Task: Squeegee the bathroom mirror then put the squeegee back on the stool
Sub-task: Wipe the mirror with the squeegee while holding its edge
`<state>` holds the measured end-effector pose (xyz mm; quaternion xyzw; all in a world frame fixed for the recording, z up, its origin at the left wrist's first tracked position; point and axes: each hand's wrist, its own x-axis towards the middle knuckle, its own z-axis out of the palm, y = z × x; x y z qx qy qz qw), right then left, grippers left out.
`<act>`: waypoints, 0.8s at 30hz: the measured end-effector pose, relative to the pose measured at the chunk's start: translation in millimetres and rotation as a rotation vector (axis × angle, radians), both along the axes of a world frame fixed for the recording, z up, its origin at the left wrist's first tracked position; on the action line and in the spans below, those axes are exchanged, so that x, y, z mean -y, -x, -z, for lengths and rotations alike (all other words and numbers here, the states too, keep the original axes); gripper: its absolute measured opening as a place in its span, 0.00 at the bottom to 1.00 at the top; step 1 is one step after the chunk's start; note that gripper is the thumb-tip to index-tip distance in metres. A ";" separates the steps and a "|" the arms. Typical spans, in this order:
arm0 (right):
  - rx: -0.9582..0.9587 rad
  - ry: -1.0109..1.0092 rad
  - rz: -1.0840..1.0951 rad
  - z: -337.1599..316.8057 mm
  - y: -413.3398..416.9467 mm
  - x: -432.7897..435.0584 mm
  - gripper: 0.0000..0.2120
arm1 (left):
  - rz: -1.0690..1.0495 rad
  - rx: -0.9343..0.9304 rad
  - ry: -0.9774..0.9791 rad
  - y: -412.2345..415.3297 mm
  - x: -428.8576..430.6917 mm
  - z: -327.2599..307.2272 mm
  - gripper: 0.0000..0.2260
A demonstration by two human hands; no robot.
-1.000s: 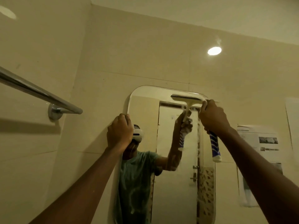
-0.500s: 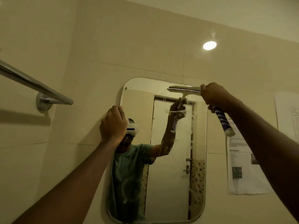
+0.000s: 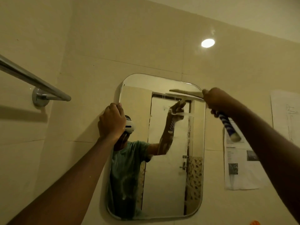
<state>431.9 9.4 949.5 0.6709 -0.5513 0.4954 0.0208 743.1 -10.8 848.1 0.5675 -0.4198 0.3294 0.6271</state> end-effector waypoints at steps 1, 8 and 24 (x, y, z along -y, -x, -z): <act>-0.006 0.029 0.003 -15.0 -0.5 -0.2 0.17 | -0.003 0.006 0.006 -0.5 0.2 0.3 0.19; 0.028 -0.067 -0.008 24.4 -5.6 3.9 0.16 | -0.007 0.024 0.021 -3.1 1.1 -1.4 0.20; 0.051 0.008 0.006 -21.1 -7.1 9.2 0.17 | 0.028 0.149 -0.004 -14.2 -11.2 6.7 0.26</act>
